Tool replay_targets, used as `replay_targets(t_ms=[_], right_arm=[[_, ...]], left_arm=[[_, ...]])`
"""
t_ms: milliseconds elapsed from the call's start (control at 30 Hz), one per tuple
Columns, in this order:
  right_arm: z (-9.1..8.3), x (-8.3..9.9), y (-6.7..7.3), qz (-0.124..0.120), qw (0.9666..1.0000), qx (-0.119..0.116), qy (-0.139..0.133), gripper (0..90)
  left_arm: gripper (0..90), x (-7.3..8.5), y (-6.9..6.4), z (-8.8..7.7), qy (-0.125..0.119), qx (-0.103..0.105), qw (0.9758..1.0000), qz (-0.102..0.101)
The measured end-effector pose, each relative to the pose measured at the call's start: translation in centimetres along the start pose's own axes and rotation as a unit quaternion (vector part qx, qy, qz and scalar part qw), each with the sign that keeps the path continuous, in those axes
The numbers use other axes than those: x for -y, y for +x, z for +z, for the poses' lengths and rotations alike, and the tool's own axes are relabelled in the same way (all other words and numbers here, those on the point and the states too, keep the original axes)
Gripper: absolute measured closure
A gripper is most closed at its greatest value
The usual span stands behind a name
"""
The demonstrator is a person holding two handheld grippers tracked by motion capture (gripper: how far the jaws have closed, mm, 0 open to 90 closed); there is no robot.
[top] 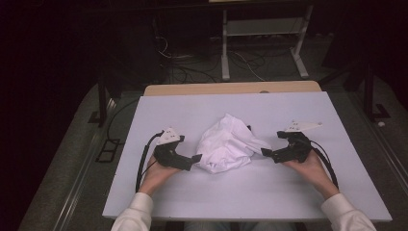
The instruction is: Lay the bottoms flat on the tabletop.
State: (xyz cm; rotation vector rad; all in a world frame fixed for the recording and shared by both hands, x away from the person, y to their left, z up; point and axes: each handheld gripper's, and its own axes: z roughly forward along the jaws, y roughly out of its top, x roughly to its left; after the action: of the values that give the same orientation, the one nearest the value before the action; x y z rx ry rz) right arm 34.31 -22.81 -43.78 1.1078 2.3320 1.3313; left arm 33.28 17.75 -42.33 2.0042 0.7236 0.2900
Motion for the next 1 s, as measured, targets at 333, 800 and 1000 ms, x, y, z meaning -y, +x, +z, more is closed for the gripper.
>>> replay_targets(t_ms=[333,800,1000], right_arm=[[1.7,0.1,0.1,-0.008,0.9997,-0.011,0.019,0.0],[2.9,0.3,0.7,0.0,0.9975,-0.037,0.06,0.0],[3.8,0.3,1.0,-0.005,0.996,-0.053,0.072,15.0]], left_arm=[[0.0,0.7,-0.2,1.4,0.05,0.015,0.9986,0.013],[1.5,1.7,-0.1,2.5,0.115,0.061,0.9916,-0.003],[15.0,2.0,-1.2,3.3,0.137,0.072,0.9875,0.028]])
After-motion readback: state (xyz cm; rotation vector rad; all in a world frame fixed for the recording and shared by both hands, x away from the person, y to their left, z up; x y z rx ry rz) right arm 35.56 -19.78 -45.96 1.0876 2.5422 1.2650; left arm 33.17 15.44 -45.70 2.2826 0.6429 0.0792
